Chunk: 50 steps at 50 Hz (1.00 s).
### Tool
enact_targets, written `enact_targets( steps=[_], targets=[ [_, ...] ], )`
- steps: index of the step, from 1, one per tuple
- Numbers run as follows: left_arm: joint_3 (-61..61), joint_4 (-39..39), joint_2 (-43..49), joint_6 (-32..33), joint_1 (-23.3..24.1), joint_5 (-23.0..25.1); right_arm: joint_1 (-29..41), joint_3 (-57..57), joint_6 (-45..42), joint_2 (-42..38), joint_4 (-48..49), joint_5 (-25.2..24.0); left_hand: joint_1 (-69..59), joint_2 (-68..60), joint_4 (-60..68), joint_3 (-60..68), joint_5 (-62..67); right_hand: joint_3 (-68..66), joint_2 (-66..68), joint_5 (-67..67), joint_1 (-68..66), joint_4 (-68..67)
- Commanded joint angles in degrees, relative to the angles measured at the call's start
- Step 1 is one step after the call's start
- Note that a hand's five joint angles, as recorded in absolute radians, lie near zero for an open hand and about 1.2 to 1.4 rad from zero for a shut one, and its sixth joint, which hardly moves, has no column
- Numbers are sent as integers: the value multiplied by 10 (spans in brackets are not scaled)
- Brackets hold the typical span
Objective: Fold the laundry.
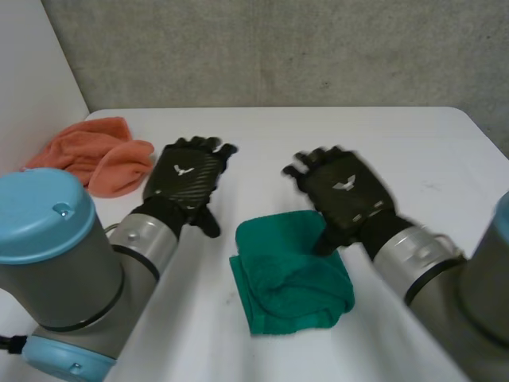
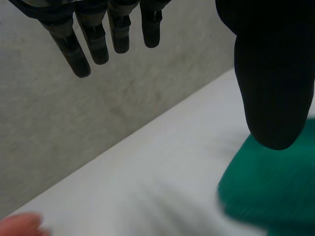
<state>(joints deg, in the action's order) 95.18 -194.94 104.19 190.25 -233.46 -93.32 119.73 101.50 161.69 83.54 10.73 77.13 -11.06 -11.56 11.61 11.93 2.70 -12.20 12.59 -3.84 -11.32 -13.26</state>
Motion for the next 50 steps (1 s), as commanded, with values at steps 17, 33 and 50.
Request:
enact_targets(
  steps=[17, 33, 50],
  targets=[
    [-192, 195, 217, -56, 109, -72, -66, -121, 106, -199, -147, -40, -13, -8, 8, 5, -3, 22, -26, 38, 13, 33],
    [-115, 186, 197, -54, 114, -73, -56, -114, 42, -226, -140, -30, -3, 2, -2, -5, -13, 22, -26, 38, 13, 33],
    [-139, 178, 122, -44, 90, -64, -63, -49, -1, -140, -70, 3, -3, 2, -2, -5, -13, 22, -26, 38, 13, 33]
  ],
)
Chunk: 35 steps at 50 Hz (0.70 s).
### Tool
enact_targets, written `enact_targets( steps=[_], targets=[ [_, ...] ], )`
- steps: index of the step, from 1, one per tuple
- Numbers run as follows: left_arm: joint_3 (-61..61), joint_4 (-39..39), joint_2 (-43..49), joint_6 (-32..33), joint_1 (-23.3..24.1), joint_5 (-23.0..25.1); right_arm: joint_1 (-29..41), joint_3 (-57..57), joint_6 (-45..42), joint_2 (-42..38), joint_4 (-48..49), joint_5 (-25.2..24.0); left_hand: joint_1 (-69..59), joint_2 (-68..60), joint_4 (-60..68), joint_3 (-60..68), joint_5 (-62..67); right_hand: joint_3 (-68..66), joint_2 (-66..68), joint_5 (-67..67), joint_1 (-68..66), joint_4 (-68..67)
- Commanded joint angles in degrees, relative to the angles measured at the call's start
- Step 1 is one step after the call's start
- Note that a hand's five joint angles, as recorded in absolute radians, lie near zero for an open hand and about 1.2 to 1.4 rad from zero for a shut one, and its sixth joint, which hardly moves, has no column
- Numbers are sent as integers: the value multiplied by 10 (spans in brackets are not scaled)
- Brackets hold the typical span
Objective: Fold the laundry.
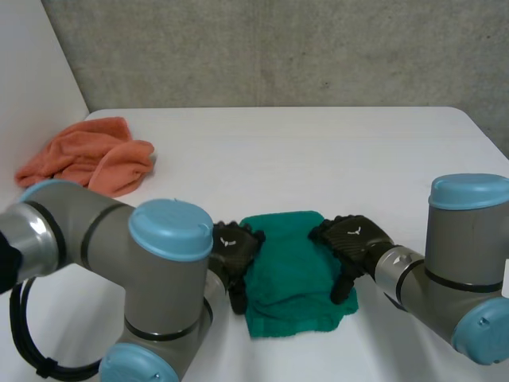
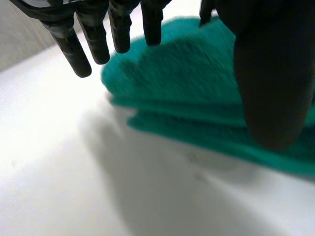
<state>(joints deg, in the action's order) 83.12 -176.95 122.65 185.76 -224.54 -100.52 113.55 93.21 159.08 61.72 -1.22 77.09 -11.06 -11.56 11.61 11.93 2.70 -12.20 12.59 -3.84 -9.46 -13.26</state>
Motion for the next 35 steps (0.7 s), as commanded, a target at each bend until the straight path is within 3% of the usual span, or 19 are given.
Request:
enact_targets(
  steps=[1, 9, 13, 21, 24, 35],
  targets=[
    [-20, -2, -71, 0, 0, 12, 0, 41, 35, 94, 55, 5, -2, 3, -4, -7, -15, 22, -26, 38, -5, 33],
    [-28, 1, -157, 2, -27, 110, -47, 92, 135, 176, 64, 45, -12, -7, 6, 3, -5, 22, -26, 38, -5, 33],
    [-45, 16, -181, 4, -77, 187, -89, 135, 175, 198, 62, 32, -13, -8, 8, 5, -3, 22, -26, 38, -5, 33],
    [-109, 113, -178, 0, -100, 344, -98, 181, 212, 168, 63, -23, -12, -7, 6, 3, -5, 22, -26, 38, -5, 33],
    [-125, 137, -174, 0, -112, 367, -94, 181, 214, 140, 64, -39, -12, -7, 6, 3, -5, 22, -26, 38, -5, 33],
    [-124, 141, -174, -1, -114, 360, -45, 164, 251, 104, 89, -48, -8, -3, 3, 0, -8, -26, 22, -10, -53, -15]
  ],
)
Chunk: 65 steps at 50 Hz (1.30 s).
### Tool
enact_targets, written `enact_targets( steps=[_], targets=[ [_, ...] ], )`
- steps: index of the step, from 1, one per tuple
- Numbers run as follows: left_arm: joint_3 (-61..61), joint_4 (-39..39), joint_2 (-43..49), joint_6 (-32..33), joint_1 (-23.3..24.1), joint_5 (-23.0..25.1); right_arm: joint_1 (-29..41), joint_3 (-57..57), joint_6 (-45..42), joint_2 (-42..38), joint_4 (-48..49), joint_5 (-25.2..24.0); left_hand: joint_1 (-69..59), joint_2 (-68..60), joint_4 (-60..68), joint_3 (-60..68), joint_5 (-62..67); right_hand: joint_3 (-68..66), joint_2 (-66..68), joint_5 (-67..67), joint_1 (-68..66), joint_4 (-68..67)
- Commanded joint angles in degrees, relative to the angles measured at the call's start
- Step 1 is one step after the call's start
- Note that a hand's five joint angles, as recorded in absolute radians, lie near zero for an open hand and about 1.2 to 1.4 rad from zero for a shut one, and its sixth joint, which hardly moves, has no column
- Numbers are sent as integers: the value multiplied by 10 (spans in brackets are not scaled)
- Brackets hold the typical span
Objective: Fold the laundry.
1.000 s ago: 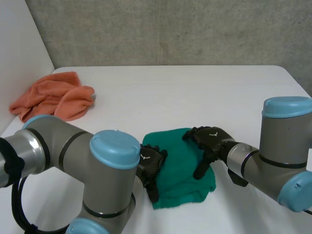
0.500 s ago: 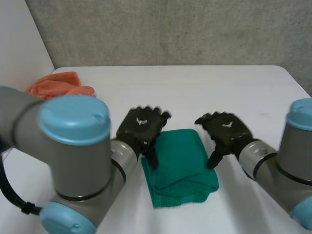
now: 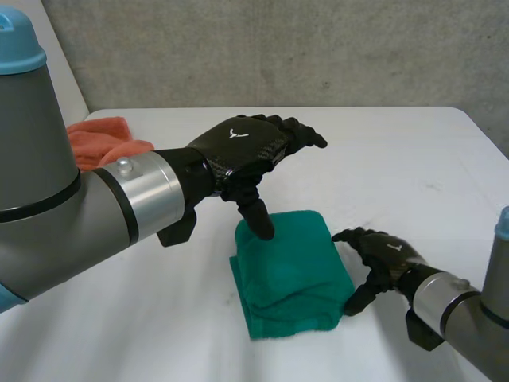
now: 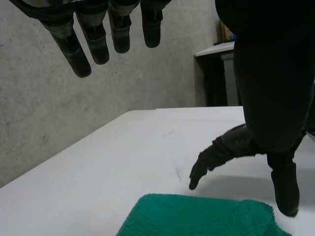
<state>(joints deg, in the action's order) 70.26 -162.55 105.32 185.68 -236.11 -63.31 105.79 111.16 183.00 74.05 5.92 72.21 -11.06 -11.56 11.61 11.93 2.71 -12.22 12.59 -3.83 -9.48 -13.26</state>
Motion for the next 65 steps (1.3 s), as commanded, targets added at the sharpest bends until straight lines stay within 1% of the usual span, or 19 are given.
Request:
enact_targets(
  steps=[1, 13, 20, 21, 25, 27, 28, 30, 31, 32, 33, 36, 41, 46, 50, 54, 57, 58, 65],
  targets=[
    [6, -3, 0, -1, 1, -13, 35, -17, 12, -22, 19, 1, -8, -3, 3, 0, -8, -32, 29, -16, -60, -22],
    [10, -4, 1, -3, 1, -13, 68, -47, 8, -68, 27, 6, -7, -2, 1, -2, -10, -108, 104, -92, -135, -98],
    [12, -4, 1, -3, 1, -13, 72, -57, 3, -80, 52, 16, -3, 2, -2, -5, -13, -261, 257, -245, -288, -251],
    [13, -5, 1, -3, 1, -12, 72, -59, 3, -83, 60, 20, -3, 2, -2, -5, -13, -323, 319, -307, -350, -312],
    [18, -12, 1, -3, 1, -12, 66, -60, 2, -86, 70, 32, -5, 0, -1, -4, -11, -481, 477, -465, -508, -471],
    [19, -15, 0, -3, 2, -13, 65, -62, -2, -86, 73, 35, -3, 2, -2, -5, -13, -505, 501, -489, -532, -495],
    [21, -17, 0, -3, 2, -13, 64, -63, -10, -86, 73, 35, -5, 0, -1, -4, -11, -490, 486, -474, -518, -480],
    [23, -17, 0, -3, 2, -13, 65, -66, -24, -85, 65, 35, -5, 0, -1, -4, -11, -395, 391, -379, -422, -384],
    [23, -17, 0, -3, 2, -13, 64, -63, -40, -81, 59, 36, -5, 0, -1, -4, -11, -243, 239, -227, -270, -232],
    [23, -17, 0, -3, 2, -13, 65, -57, -52, -80, 57, 36, -5, 0, -1, -4, -11, -184, 181, -168, -212, -174],
    [23, -17, 0, -3, 2, -13, 65, -53, -59, -80, 55, 36, -5, 0, -1, -4, -11, -166, 162, -149, -193, -155],
    [23, -17, -2, -3, 2, -13, 64, -38, -72, -73, 53, 36, -7, -2, 1, -2, -10, -145, 141, -129, -173, -135],
    [23, -18, -5, -3, 3, -12, 64, -3, -77, -30, 55, 35, -7, -2, 1, -2, -10, -154, 150, -137, -181, -143],
    [24, -17, -6, -3, 5, -13, 62, 14, -77, -30, 59, 32, -7, -2, 1, -2, -10, -174, 170, -158, -201, -163],
    [26, -18, -6, -4, 6, -13, 54, 20, -77, -30, 73, 33, -7, -2, 1, -2, -10, -231, 227, -215, -258, -220],
    [27, -18, -6, -4, 6, -13, 51, 22, -77, -31, 92, 33, -7, -2, 1, -2, -10, -322, 318, -305, -349, -311],
    [27, -18, -6, -4, 6, -13, 51, 18, -80, -37, 102, 32, -7, -2, 1, -2, -10, -540, 536, -524, -567, -529],
    [27, -18, -6, -4, 6, -13, 50, 13, -81, -41, 105, 35, -7, -2, 1, -2, -10, -676, 673, -660, -704, -666],
    [29, -18, -6, -4, 6, -13, 43, -32, -110, -61, 114, 36, -7, -2, 1, -2, -10, -678, 674, -662, -705, -667]
  ],
)
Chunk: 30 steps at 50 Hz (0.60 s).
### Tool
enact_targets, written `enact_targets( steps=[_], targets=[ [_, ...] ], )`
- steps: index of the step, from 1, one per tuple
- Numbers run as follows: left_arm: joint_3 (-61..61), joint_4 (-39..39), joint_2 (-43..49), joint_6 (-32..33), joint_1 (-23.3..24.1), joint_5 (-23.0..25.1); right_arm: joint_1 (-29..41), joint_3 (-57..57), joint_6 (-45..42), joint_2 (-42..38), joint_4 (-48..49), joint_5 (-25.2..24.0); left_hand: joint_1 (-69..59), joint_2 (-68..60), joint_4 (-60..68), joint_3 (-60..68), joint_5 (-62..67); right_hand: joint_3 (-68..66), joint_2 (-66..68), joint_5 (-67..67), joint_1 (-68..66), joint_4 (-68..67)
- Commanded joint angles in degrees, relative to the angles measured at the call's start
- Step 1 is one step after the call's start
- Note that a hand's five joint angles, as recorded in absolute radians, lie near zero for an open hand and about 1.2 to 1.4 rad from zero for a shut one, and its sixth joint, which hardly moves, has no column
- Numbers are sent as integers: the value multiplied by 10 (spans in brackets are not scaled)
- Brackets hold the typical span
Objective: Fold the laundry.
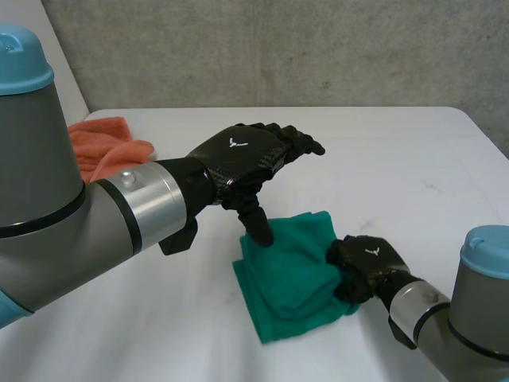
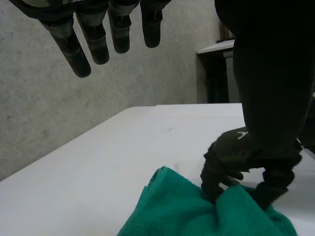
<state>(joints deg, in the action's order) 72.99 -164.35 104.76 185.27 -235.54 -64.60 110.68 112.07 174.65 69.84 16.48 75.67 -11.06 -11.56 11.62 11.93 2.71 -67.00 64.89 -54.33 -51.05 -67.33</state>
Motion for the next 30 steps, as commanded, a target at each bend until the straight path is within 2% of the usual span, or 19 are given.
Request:
enact_targets(
  steps=[1, 9, 19, 22, 29, 30],
  targets=[
    [2, 0, 0, 0, 0, 0, -7, -47, -33, -22, 8, 2, -7, -2, 1, -2, -10, -130, 151, -157, -290, -127],
    [7, 0, 0, 0, -1, 0, -39, -155, -108, -72, 9, -17, -7, -2, 1, -2, -10, -130, 151, -157, -290, -127],
    [3, -4, 1, 0, 0, -16, -89, -411, -132, -220, -29, -46, -5, 0, -1, -4, -11, -130, 151, -157, -290, -127],
    [0, -4, 4, -1, 0, -17, -104, -527, -130, -287, -67, -32, -5, 0, -1, -4, -11, -130, 151, -157, -290, -127],
    [0, -5, 6, -1, 1, -21, -183, -825, -130, -449, -225, 87, -7, -2, 1, -2, -10, -130, 151, -157, -290, -127],
    [0, -5, 6, -1, 1, -23, -195, -895, -130, -489, -262, 107, -7, -2, 1, -2, -10, -130, 151, -157, -290, -127]
  ],
)
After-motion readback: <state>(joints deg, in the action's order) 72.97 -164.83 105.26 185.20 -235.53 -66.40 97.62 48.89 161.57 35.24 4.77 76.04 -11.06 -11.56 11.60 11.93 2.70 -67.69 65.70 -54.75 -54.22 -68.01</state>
